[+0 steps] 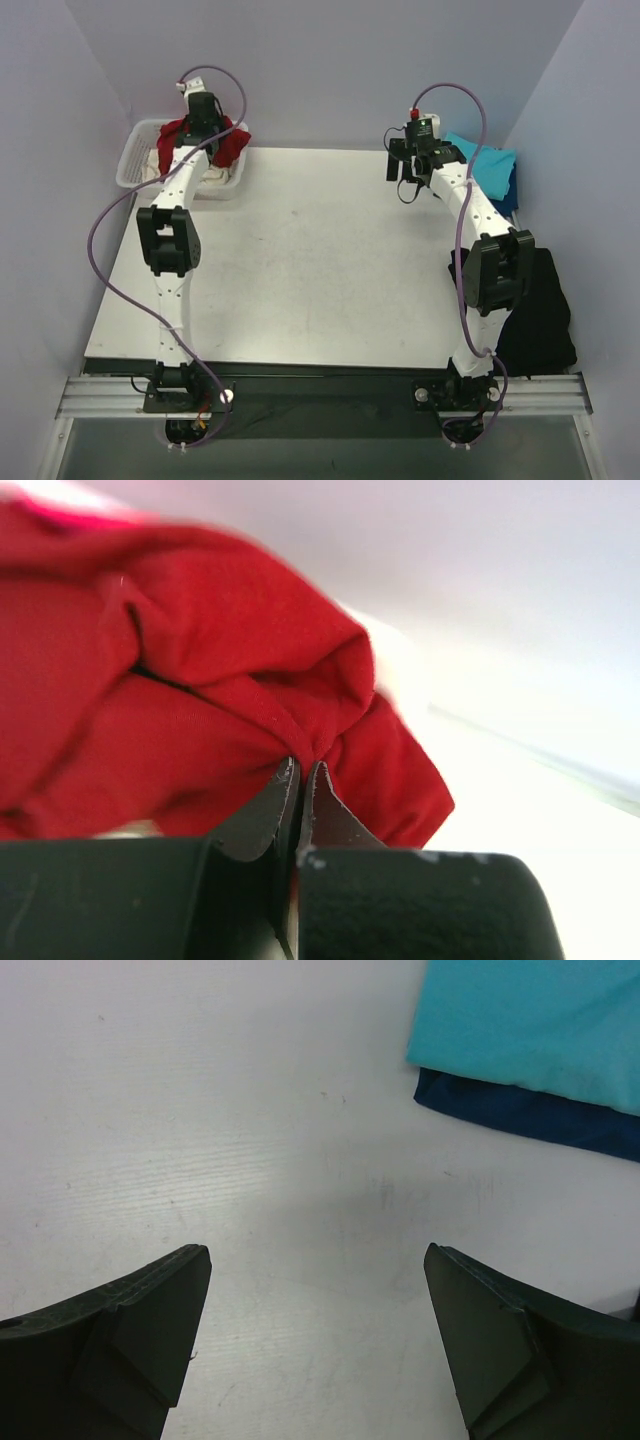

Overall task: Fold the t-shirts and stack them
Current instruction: Grab crumpled tshirt from bin with the left arm, then move the tshirt to the center of the board, then flatten out the tshirt

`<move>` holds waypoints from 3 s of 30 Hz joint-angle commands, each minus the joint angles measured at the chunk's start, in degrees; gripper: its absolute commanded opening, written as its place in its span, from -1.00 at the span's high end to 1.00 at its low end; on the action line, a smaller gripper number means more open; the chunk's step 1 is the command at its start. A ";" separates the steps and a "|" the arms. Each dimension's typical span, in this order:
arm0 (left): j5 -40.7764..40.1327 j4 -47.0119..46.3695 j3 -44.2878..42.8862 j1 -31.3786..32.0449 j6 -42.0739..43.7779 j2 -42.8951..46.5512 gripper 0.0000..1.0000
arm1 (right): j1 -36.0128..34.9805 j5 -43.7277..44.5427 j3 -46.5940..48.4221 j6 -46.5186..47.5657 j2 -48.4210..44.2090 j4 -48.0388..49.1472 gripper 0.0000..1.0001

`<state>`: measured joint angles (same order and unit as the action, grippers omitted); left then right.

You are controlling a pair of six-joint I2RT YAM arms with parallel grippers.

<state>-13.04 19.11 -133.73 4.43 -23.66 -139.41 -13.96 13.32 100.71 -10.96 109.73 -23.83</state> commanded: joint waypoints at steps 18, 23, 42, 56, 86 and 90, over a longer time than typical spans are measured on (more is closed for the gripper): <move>14.51 -11.03 -2.33 11.12 3.80 34.03 1.00 | 5.08 -2.69 4.59 -10.39 1.01 -0.69 -0.74; 28.98 -13.22 5.75 13.94 -0.66 39.12 1.00 | 5.78 -1.81 2.84 -11.18 -0.57 -0.69 -0.73; 34.16 9.45 31.33 28.09 14.35 37.73 1.00 | 6.57 -0.05 -5.87 -11.19 -4.97 -0.86 -0.72; 2.76 9.53 37.23 20.10 3.62 34.13 1.00 | -0.19 -15.23 -6.84 -6.18 -0.84 -4.82 -0.31; 5.66 13.84 32.84 5.07 -5.69 17.78 1.00 | -7.84 -30.54 20.58 -9.52 29.31 -6.22 -0.40; 5.13 11.65 32.48 4.36 -5.61 16.98 1.00 | -7.93 -32.30 21.29 -9.43 30.80 -5.96 -0.35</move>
<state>-6.20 32.40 -97.89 9.56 -28.36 -122.45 -22.00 -16.21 120.03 -19.73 139.72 -28.10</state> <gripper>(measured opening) 0.041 0.678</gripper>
